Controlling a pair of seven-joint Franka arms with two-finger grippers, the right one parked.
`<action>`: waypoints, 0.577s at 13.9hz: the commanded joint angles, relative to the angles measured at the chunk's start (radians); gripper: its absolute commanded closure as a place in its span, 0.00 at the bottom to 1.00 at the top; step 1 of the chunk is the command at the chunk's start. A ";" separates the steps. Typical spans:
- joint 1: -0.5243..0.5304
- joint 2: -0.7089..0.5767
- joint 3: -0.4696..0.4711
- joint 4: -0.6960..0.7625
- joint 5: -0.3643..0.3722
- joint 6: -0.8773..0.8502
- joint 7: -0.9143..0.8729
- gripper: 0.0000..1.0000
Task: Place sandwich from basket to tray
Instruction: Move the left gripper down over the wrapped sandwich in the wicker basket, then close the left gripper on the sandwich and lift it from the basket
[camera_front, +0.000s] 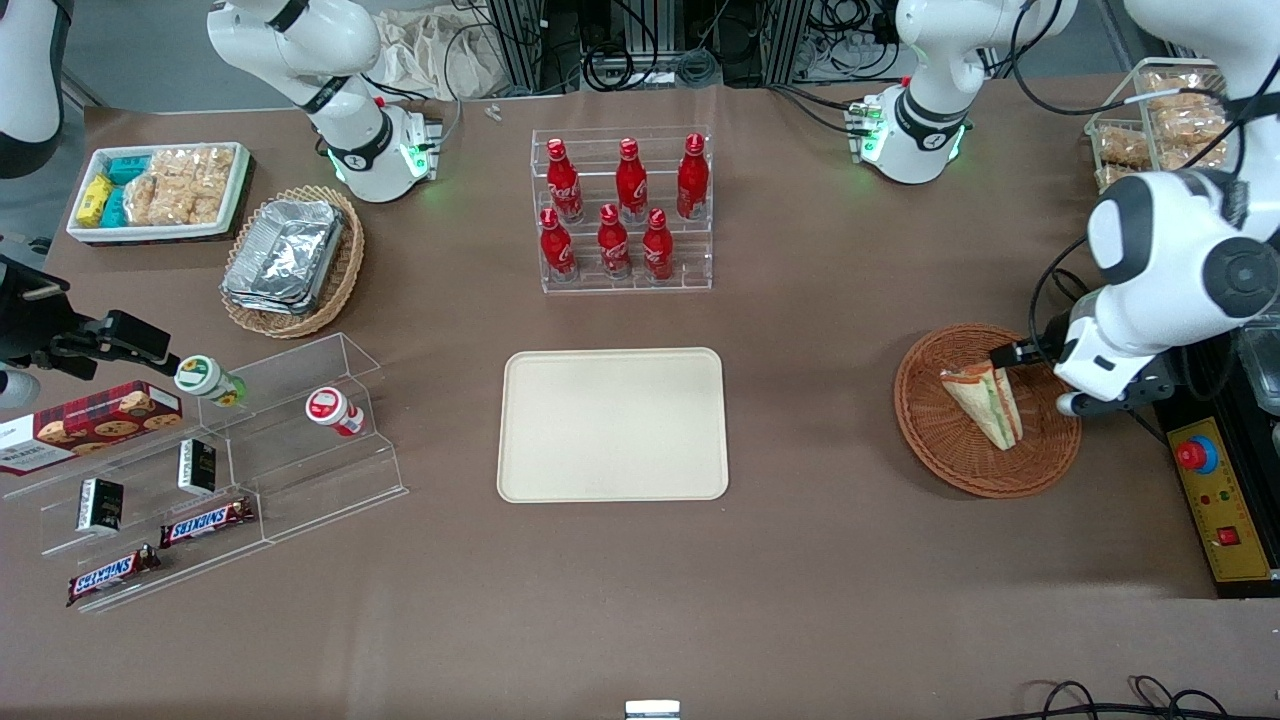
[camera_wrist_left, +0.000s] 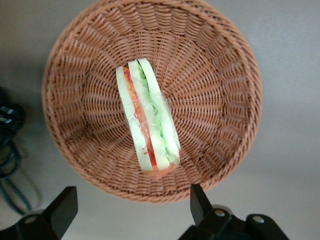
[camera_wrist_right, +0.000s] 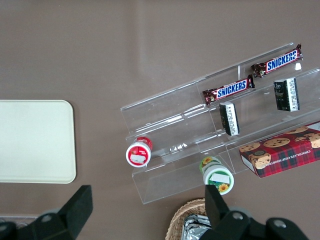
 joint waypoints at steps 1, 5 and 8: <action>-0.007 0.026 0.001 -0.052 -0.012 0.089 -0.048 0.00; -0.003 0.103 0.003 -0.052 -0.032 0.195 -0.062 0.00; -0.003 0.147 0.003 -0.052 -0.035 0.258 -0.065 0.00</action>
